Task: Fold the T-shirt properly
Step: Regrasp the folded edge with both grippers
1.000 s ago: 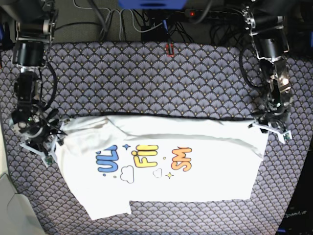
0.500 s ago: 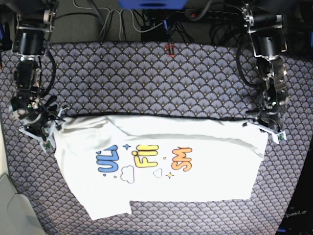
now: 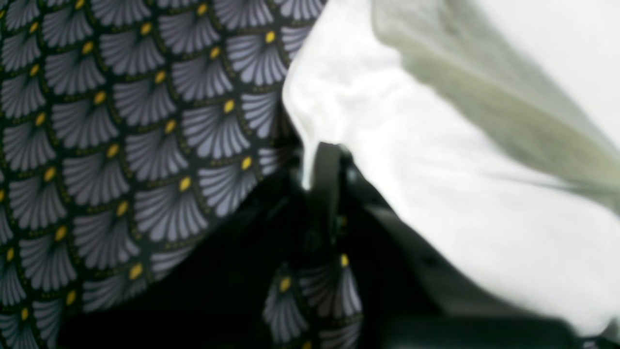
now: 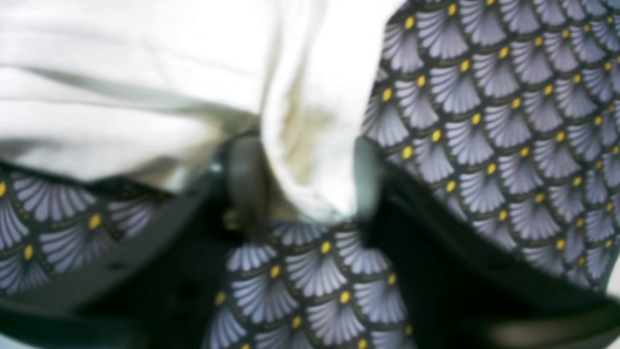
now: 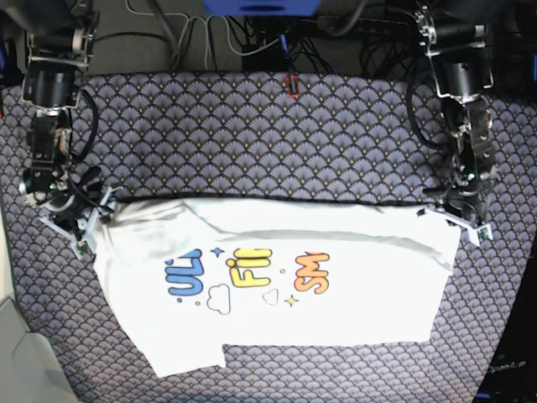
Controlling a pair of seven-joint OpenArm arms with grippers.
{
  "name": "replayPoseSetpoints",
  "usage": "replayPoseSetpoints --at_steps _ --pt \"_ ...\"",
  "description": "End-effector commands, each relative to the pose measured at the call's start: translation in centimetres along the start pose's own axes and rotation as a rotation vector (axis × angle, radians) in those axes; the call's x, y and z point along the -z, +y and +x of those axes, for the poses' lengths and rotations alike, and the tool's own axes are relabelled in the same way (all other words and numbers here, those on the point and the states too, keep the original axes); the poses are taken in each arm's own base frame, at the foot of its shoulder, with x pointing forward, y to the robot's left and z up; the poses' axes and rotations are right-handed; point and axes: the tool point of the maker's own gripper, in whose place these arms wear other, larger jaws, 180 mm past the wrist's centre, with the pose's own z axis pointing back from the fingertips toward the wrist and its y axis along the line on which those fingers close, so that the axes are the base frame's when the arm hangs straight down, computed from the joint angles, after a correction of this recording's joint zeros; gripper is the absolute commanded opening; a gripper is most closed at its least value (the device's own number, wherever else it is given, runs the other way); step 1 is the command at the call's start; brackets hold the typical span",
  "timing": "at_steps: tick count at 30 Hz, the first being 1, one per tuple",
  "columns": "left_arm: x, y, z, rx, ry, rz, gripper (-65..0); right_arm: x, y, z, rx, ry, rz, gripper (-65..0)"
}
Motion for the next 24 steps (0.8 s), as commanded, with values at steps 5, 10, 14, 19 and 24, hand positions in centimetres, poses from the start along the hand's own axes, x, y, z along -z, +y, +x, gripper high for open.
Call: replayPoseSetpoints --at_steps 5,10,14,19,24 --pt "0.0 0.5 2.0 0.009 -0.043 0.010 -64.7 -0.5 -1.4 0.6 -0.017 -0.002 -0.034 -65.0" --pt "-0.2 0.4 1.8 0.017 -0.041 0.008 -64.7 -1.2 -1.8 0.1 -0.034 0.003 -0.051 -65.0" --pt "-0.7 0.8 1.2 0.018 -0.040 0.010 -64.7 -3.3 -1.3 0.4 -0.103 -0.036 -0.078 -65.0" --pt "-1.7 1.1 0.3 0.040 -0.041 0.009 -64.7 -4.8 0.0 0.0 -0.152 -0.054 -0.079 -65.0" --pt "-2.8 1.7 -1.2 0.061 -0.028 0.013 -64.7 -5.5 0.6 -0.9 -0.170 -0.048 -0.078 -65.0"
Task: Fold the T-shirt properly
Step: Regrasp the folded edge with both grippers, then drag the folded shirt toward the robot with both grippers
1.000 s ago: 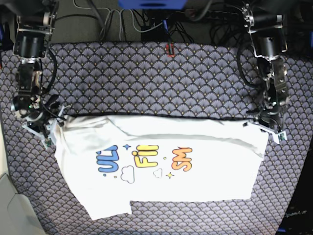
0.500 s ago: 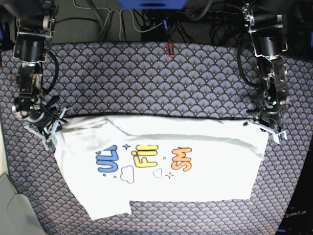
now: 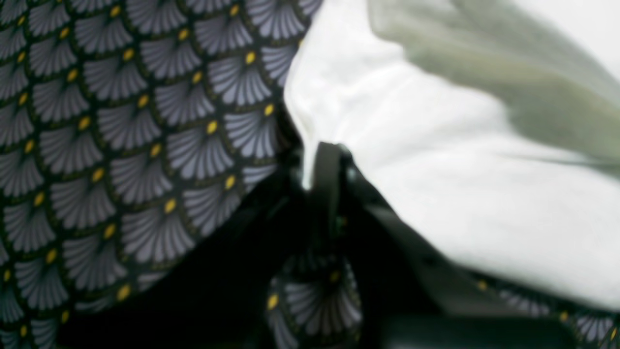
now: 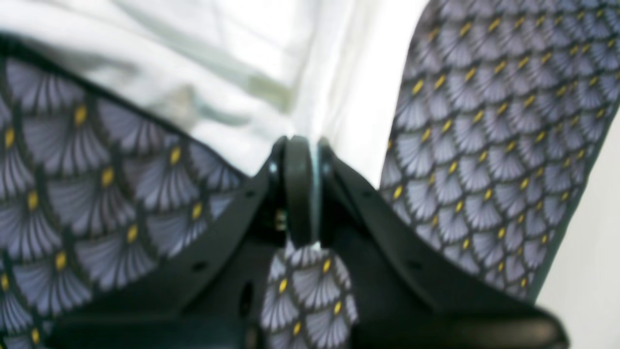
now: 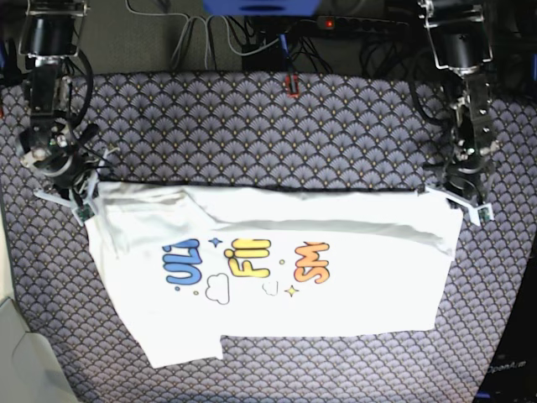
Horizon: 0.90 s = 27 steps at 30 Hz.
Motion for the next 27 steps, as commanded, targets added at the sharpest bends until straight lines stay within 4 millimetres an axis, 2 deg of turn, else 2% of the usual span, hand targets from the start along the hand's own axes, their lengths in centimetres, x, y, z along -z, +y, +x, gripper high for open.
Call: replayPoseSetpoints --at_steps 1,9,13,16,18,21,25,27 --pt "-0.4 0.7 0.7 0.015 -0.018 0.013 -64.7 -0.9 -1.8 1.2 -0.024 -0.041 -0.042 -65.0" --pt "-3.3 0.1 0.7 0.062 0.028 -0.010 -64.7 -3.4 -1.2 -0.4 -0.110 -0.024 -0.051 -65.0" --pt "-4.7 0.0 0.7 0.088 0.014 -0.015 -64.7 -4.4 -1.2 -2.1 -0.107 0.002 -0.055 -65.0" --pt "-5.5 0.3 -0.1 0.103 0.022 -0.015 -64.7 -5.0 -0.9 -3.3 -0.131 0.027 -0.010 -65.0" --pt "-5.8 0.5 -0.9 0.110 0.037 -0.012 -64.7 -5.6 -2.0 -4.4 -0.091 0.043 -0.043 -65.0" --pt "-6.2 0.9 -2.1 0.119 0.063 -0.008 -64.7 -6.1 -2.3 -5.6 -0.051 0.059 -0.064 -65.0" --pt "-6.7 2.0 -3.2 0.141 0.091 0.003 -64.7 -6.6 -1.7 -7.2 -0.040 0.093 -0.052 -65.0" --pt "-7.0 2.4 -3.9 0.151 0.108 0.009 -64.7 -6.6 -0.4 -8.1 -0.028 0.105 -0.030 -65.0"
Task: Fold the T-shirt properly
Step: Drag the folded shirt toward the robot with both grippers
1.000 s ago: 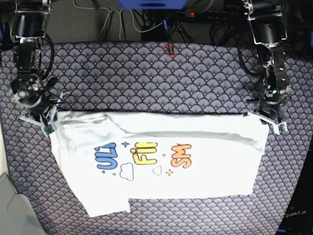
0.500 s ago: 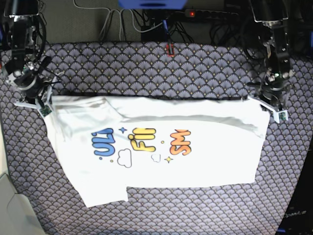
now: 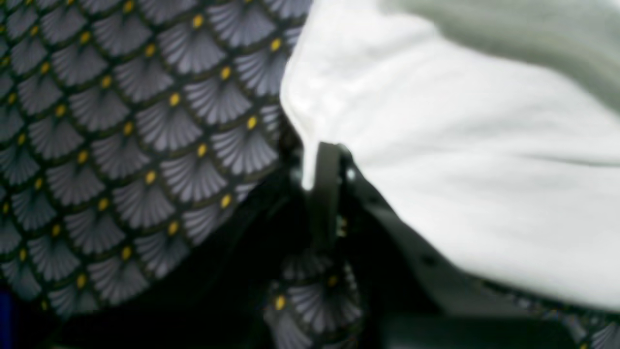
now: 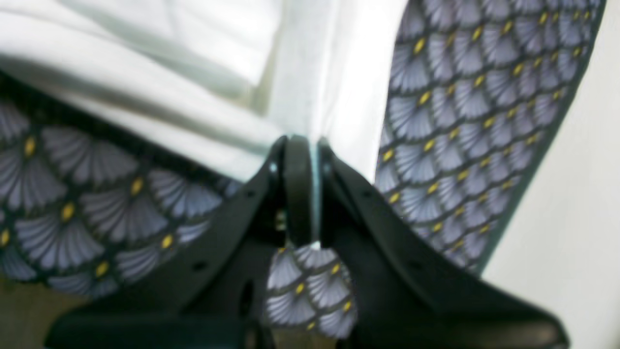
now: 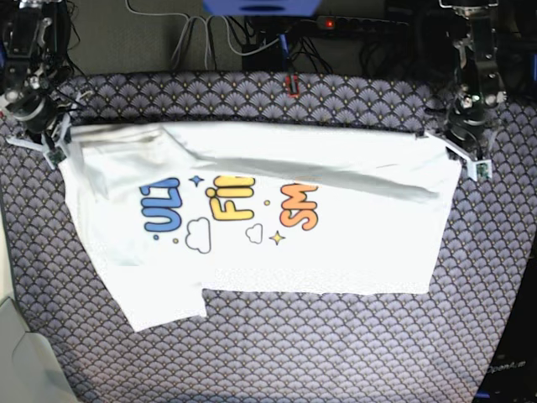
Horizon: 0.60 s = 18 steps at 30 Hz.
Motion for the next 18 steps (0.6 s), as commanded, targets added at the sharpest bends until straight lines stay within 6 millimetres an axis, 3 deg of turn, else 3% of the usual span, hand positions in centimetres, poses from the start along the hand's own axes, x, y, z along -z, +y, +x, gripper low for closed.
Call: replayPoseSetpoints --at_steps 1,6,14,18 --pt "-0.3 0.9 0.7 0.014 -0.022 0.028 -64.7 -0.4 -0.6 0.3 -0.004 -0.016 -0.021 -65.0" --pt "-1.4 1.7 -0.8 0.048 0.005 0.035 -64.7 -1.4 1.4 0.5 -0.007 -0.033 -0.004 -65.0" --pt "-3.0 1.7 -2.2 0.079 0.021 0.030 -64.7 -2.5 1.9 0.9 -0.028 -0.050 -0.008 -65.0" --pt "-3.4 3.3 -2.4 0.061 0.024 0.068 -64.7 -2.6 2.5 0.0 -0.032 -0.028 0.006 -65.0"
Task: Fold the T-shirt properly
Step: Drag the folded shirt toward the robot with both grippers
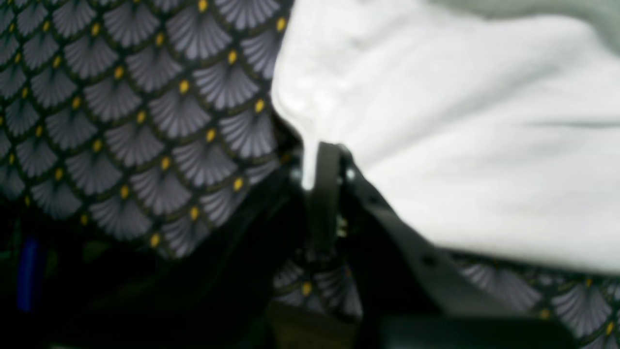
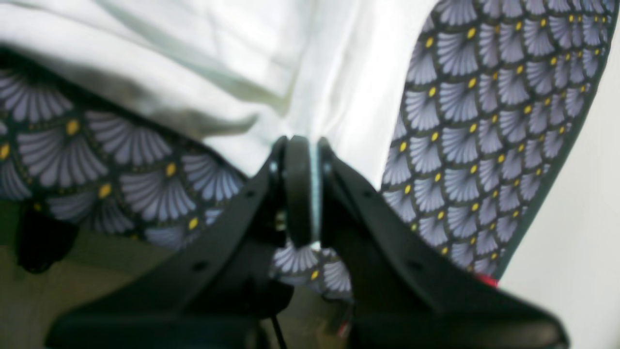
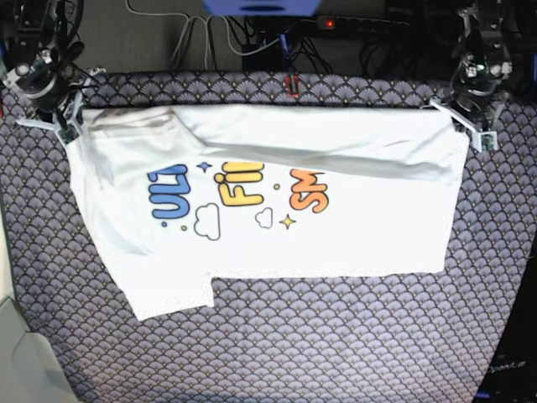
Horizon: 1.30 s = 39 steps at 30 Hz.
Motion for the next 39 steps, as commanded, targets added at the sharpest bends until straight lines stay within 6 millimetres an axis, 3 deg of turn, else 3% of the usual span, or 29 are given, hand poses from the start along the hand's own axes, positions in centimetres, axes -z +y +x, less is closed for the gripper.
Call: replayPoseSetpoints --at_steps 1,6,21,24,27,30,34,39 --pt "-0.3 1.4 1.0 0.013 -0.026 0.039 -64.7 -0.4 -0.9 0.4 -0.012 -0.014 -0.025 -65.0" --pt "-0.6 2.7 0.6 0.012 -0.019 0.070 -64.7 -0.5 -0.9 0.4 -0.013 -0.014 -0.025 -65.0" --pt "-0.3 2.5 0.6 0.002 -0.016 0.065 -64.4 -0.5 -0.7 -0.1 -0.012 -0.001 -0.019 -65.0" --pt "-0.3 2.5 0.6 0.003 -0.015 0.064 -58.0 -0.5 -0.7 -0.2 -0.012 0.004 -0.019 -64.8" --pt "-0.3 2.4 0.3 0.001 -0.010 0.061 -44.6 -0.5 -0.6 -0.2 -0.013 0.005 -0.017 -56.6" --pt "-0.4 2.4 0.2 0.003 -0.009 0.061 -35.7 -0.5 -0.6 -0.2 -0.014 0.006 -0.017 -45.6" --pt "-0.6 2.5 0.7 0.006 -0.020 0.063 -31.8 -0.6 -1.1 -0.1 -0.020 0.001 -0.026 -37.6" --pt "-0.6 2.6 0.9 0.005 -0.026 0.065 -31.8 -1.3 -3.6 -0.4 0.018 -0.003 -0.097 -37.3"
